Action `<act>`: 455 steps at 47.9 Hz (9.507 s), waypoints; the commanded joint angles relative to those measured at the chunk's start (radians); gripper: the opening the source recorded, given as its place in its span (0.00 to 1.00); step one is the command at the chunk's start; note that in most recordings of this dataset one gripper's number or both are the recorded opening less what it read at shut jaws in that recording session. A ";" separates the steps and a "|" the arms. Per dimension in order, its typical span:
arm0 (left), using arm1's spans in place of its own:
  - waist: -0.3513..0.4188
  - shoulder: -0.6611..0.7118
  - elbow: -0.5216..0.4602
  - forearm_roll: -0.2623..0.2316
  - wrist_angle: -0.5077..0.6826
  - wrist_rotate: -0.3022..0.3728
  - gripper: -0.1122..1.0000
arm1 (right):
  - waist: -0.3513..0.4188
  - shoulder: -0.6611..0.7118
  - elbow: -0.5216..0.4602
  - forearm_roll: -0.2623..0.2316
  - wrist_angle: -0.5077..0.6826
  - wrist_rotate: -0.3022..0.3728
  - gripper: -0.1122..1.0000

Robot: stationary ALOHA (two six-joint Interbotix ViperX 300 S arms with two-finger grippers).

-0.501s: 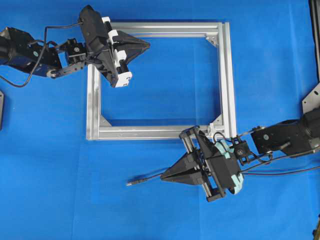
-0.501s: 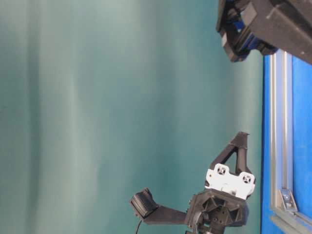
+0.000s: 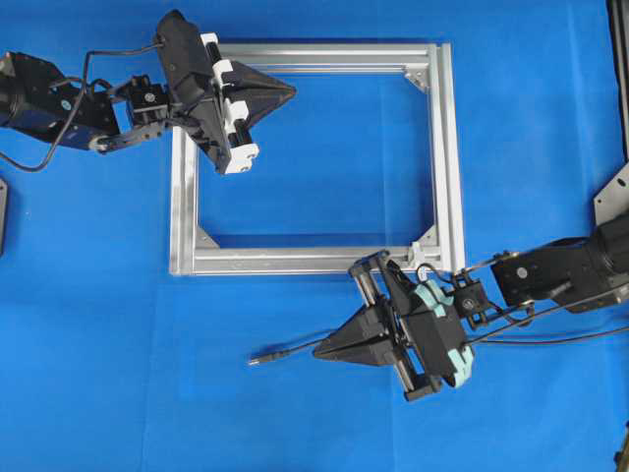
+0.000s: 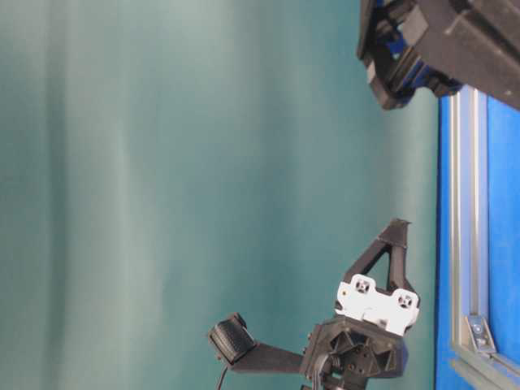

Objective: Insert the wire through the string loop located on the right side.
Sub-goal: 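Open the right gripper above the black USB cable, then lower the right gripper around the cable near its plug, then close the right gripper on the cable behind the USB plug, then carry the cable with the right gripper toward the white zip-tie loop, then align the USB plug with the loop opening using the right gripper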

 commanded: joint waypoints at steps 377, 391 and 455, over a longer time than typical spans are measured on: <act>-0.002 -0.041 0.025 0.005 -0.006 0.000 0.10 | -0.106 -0.756 0.592 0.201 0.402 0.077 0.07; -0.002 -0.041 0.025 0.005 -0.005 -0.002 0.10 | -0.106 -0.756 0.592 0.201 0.400 0.077 0.07; -0.003 -0.043 0.025 0.005 -0.006 -0.003 0.10 | -0.106 -0.756 0.591 0.201 0.399 0.077 0.07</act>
